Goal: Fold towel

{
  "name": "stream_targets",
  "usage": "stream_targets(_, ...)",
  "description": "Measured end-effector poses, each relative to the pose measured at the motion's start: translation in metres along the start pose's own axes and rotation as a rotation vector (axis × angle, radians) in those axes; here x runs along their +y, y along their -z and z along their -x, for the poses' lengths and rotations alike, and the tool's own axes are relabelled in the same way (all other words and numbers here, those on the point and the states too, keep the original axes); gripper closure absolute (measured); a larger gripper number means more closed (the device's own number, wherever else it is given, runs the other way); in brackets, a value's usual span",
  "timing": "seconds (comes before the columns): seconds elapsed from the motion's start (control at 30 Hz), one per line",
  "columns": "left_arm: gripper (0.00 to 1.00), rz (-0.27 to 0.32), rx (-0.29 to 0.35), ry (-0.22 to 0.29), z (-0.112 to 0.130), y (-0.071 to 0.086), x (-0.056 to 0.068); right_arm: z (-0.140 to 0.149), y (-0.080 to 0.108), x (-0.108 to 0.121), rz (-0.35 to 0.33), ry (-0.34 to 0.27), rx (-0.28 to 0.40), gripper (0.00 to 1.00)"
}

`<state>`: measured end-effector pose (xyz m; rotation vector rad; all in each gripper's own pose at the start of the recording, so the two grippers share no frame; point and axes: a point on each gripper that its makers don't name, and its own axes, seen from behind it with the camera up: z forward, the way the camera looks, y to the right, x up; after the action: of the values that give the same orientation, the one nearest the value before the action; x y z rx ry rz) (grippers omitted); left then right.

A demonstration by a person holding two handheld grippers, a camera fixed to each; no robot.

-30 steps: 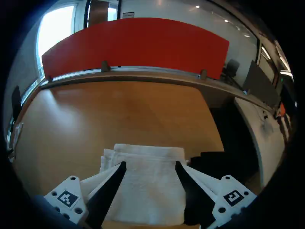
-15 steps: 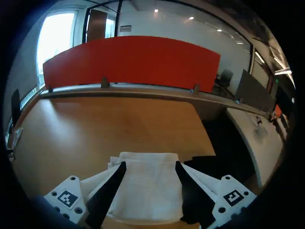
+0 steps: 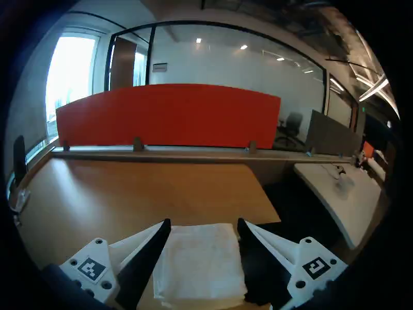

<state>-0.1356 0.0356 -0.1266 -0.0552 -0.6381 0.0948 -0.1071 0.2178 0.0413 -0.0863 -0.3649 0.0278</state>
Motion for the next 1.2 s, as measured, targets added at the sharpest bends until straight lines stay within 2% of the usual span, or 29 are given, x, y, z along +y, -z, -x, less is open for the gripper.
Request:
stream_targets(0.3, 0.02, -0.001, 0.004, -0.002, -0.002, 0.000, -0.001, -0.025, 0.014, 0.005, 0.064, -0.024, 0.131, 0.00)
stream_targets(0.7, 0.02, 0.002, 0.010, -0.001, -0.004, 0.000, 0.000, -0.042, 0.022, 0.001, 0.070, -0.033, 0.195, 0.00)
stream_targets(0.9, 0.02, -0.004, 0.020, 0.016, -0.006, 0.001, -0.001, -0.057, 0.031, 0.000, 0.113, -0.013, 0.233, 0.00)
stream_targets(1.2, 0.02, -0.009, 0.051, 0.033, -0.016, -0.002, -0.004, -0.075, 0.045, -0.034, 0.094, 0.031, 0.282, 0.00)
